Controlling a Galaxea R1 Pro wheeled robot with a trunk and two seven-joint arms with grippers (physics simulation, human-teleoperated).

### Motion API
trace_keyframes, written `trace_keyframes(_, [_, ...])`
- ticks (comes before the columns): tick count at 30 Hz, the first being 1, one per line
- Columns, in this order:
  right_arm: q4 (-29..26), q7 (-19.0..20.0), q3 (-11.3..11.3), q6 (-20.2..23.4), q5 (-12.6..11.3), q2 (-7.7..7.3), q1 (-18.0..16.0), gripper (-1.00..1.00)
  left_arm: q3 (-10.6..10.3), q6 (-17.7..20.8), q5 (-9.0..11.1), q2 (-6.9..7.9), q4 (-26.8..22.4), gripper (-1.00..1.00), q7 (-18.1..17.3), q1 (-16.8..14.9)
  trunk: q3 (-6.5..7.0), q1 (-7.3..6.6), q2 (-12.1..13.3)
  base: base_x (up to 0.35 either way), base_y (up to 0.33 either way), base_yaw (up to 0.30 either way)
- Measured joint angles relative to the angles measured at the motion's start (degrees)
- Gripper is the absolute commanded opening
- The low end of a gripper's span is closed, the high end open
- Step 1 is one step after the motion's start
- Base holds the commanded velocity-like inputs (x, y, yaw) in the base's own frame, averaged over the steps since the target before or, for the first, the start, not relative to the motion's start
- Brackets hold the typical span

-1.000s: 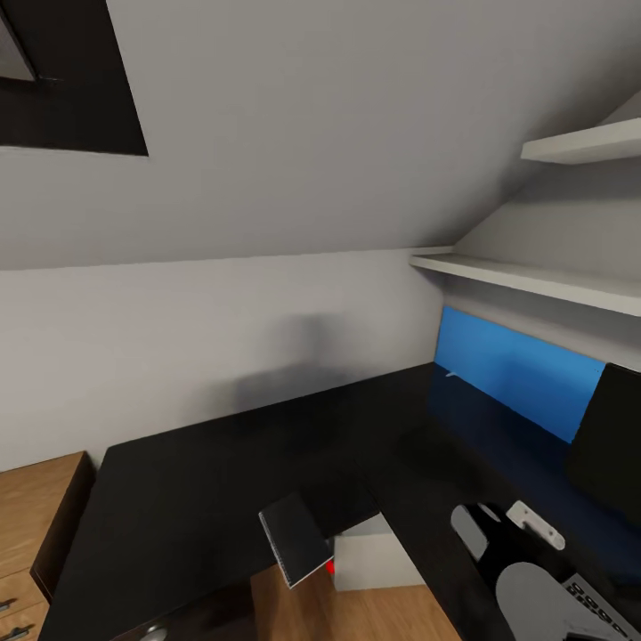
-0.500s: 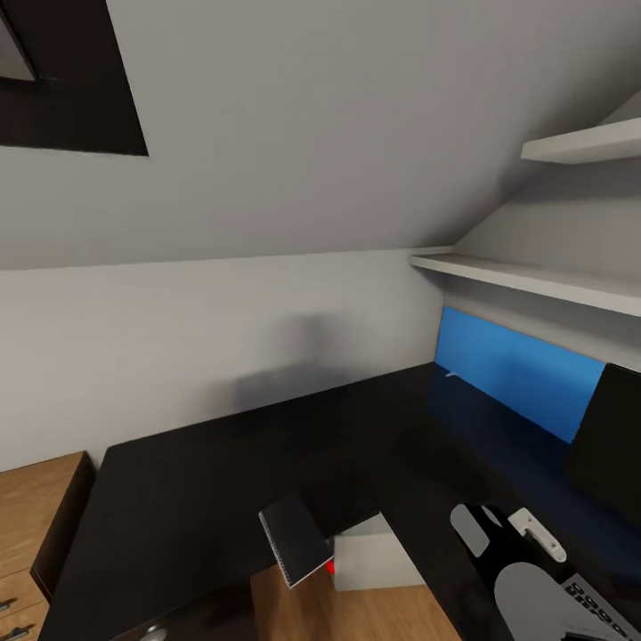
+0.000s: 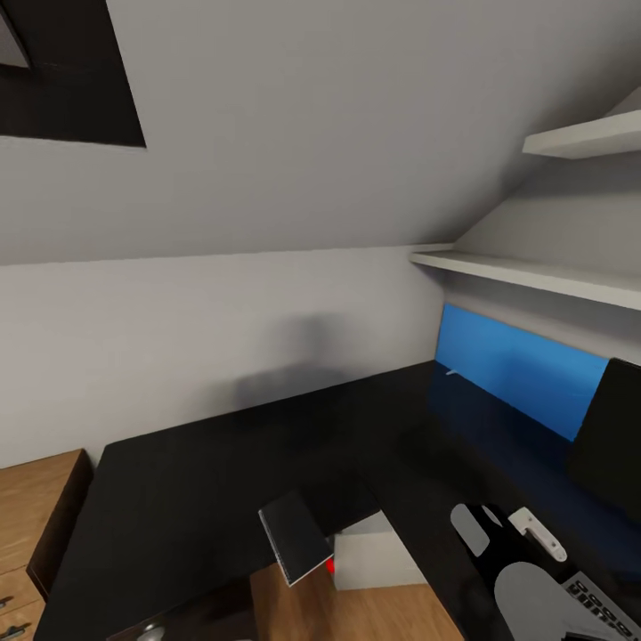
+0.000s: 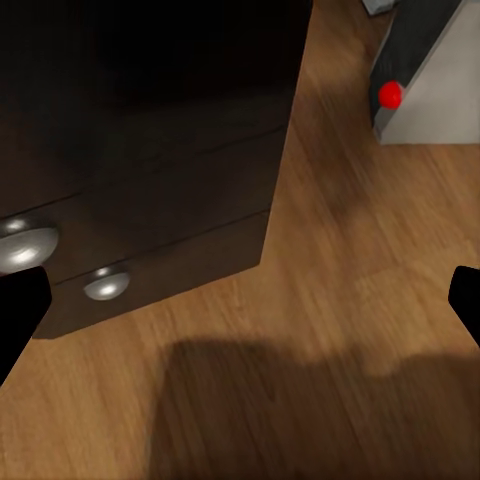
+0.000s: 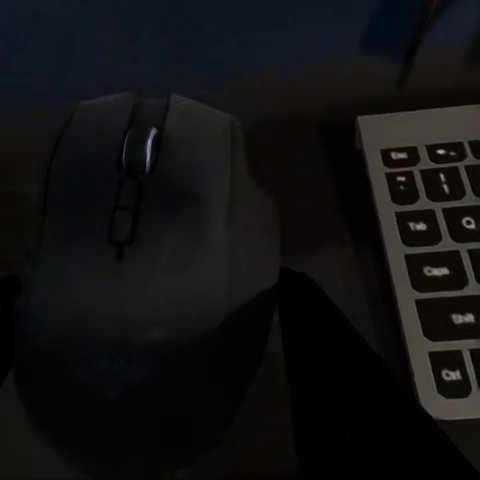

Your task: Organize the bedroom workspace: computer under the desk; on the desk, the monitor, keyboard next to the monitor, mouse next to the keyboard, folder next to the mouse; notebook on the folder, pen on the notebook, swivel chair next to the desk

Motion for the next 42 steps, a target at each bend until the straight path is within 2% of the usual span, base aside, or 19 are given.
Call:
trace_keyframes(9, [-0.02,-0.04,-0.01,0.0,-0.02,0.0,0.0,-1.0,0.0,0.0,-0.01,0.0,-0.01,1.0,0.0,-0.04,-1.62,1.98,-3.61,0.0,0.0,-0.116])
trace_keyframes(25, [-0.02,0.0,0.13,0.05,0.0,0.06,0.0,-1.0,0.02,0.02,-0.01,0.0,0.04,1.0,0.0,-0.01,-1.62,1.99,-3.63,0.0,0.0,-0.065])
trace_keyframes(42, [0.06,0.17,0.34,0.18,0.07,0.09,0.0,-1.0,0.2,0.03,0.0,0.26,0.21,1.0,0.17,-0.01,-1.63,1.98,-3.63,-0.044,0.0,-0.003])
